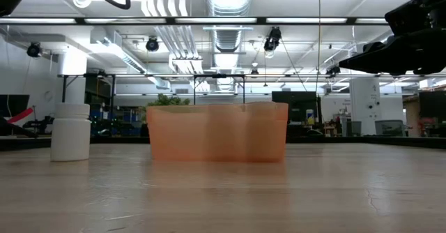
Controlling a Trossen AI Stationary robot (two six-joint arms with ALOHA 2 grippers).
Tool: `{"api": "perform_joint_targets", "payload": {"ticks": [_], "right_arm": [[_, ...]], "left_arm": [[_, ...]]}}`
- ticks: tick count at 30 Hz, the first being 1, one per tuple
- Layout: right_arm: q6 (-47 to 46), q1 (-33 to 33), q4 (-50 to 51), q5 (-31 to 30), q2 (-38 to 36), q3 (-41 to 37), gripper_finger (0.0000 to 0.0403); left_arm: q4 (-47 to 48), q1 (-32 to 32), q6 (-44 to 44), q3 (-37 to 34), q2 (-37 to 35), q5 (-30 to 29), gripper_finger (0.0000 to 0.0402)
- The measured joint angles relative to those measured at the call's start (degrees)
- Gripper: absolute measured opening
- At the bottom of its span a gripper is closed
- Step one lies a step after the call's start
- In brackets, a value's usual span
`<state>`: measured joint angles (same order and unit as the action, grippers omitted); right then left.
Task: Pick and place pill bottles into a basket
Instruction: Put the bottom pill bottle into the bin
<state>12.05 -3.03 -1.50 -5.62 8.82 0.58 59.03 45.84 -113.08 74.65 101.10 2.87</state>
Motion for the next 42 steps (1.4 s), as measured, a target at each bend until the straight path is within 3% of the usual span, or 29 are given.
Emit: {"api": "perform_joint_targets", "payload": {"ticks": [8,20,24,29,42], "right_arm": [[-0.02,-0.02,0.0,-0.01,0.0,0.0,0.0199],[-0.02,0.01,0.0,0.02,0.0,0.0,0.0199],[-0.01,-0.01,0.0,0.0,0.0,0.0,0.0199],[-0.02,-0.02,0.0,0.02,0.0,0.0,0.0199],[-0.01,0.01,0.0,0.01,0.0,0.0,0.0199]], "left_arm": [[-0.23,0.0,2.35,0.0,-0.06,0.0,0.0143],[-0.08,-1.95,13.98,2.42,-0.09,-0.33,0.0143],[-0.04,-3.69,19.83,3.56,-0.41,-3.18,0.0143],[-0.05,-6.67,26.53,5.28,-0.96,-5.0,0.0143],[4.19,-17.12,45.18,7.23,-2.6,-2.87,0.0143]]}}
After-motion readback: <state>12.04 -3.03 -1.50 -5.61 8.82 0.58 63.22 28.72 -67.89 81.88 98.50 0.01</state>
